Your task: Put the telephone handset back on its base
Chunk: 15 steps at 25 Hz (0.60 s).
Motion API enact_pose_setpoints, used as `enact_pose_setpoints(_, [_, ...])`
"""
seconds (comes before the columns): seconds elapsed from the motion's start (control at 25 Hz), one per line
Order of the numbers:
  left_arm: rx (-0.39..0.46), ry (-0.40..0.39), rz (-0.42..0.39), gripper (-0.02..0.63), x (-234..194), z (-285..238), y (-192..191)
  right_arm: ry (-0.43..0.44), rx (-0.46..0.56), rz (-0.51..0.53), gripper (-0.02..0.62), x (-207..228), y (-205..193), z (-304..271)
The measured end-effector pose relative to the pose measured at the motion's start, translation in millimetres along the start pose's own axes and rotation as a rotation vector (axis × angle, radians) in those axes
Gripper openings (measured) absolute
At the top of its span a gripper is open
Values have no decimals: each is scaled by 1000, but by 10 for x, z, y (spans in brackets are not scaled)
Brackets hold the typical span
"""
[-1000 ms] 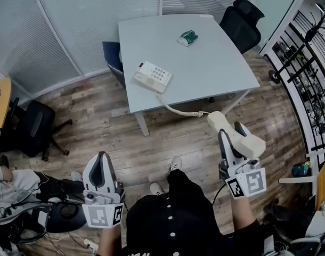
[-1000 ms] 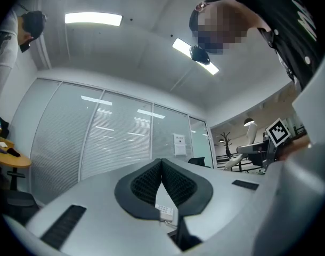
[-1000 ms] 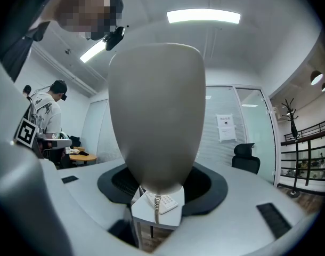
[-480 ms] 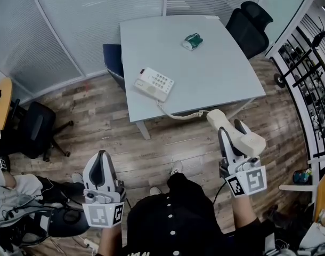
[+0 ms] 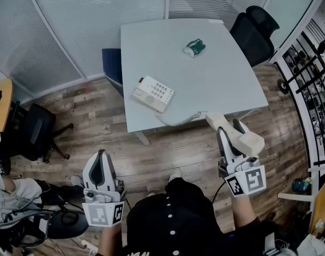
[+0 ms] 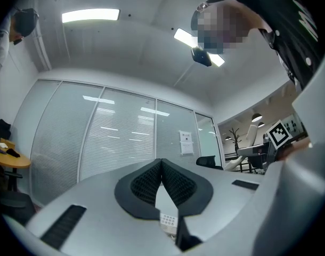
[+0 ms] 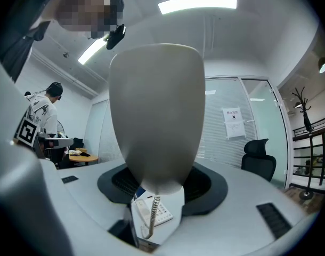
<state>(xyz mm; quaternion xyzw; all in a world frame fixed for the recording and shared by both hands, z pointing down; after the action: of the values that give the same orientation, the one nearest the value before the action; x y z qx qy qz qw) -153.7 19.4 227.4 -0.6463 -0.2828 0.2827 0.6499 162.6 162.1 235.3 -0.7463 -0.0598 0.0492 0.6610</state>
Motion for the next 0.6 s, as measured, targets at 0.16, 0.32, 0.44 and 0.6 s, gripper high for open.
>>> enact_pose_setpoints(0.16, [-3, 17, -1, 15, 58, -186, 34, 17, -1, -4, 227, 181, 36, -164])
enact_pose_setpoints(0.32, [-11, 45, -2, 15, 139, -335, 45, 38, -4, -10, 229, 378, 39, -290])
enact_pose_setpoints(0.44, [-22, 69, 3, 14, 204, -453, 30, 58, -12, -21, 229, 517, 5, -393])
enact_pose_setpoints(0.6, [-35, 106, 12, 15, 318, -544, -17, 93, -27, -31, 227, 658, -83, -474])
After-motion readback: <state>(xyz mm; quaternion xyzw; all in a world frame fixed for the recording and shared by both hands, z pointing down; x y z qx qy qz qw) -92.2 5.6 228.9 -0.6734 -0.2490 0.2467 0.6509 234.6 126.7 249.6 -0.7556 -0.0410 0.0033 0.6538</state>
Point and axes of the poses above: the fingertips, and each gripper's own axes: z backward along the fingers, x to its right, y out of its top, the point moved 2 cm from there along z, backward along the fingers, and after that the axes turned 10 degrees about -x, right-handed, at the moved point
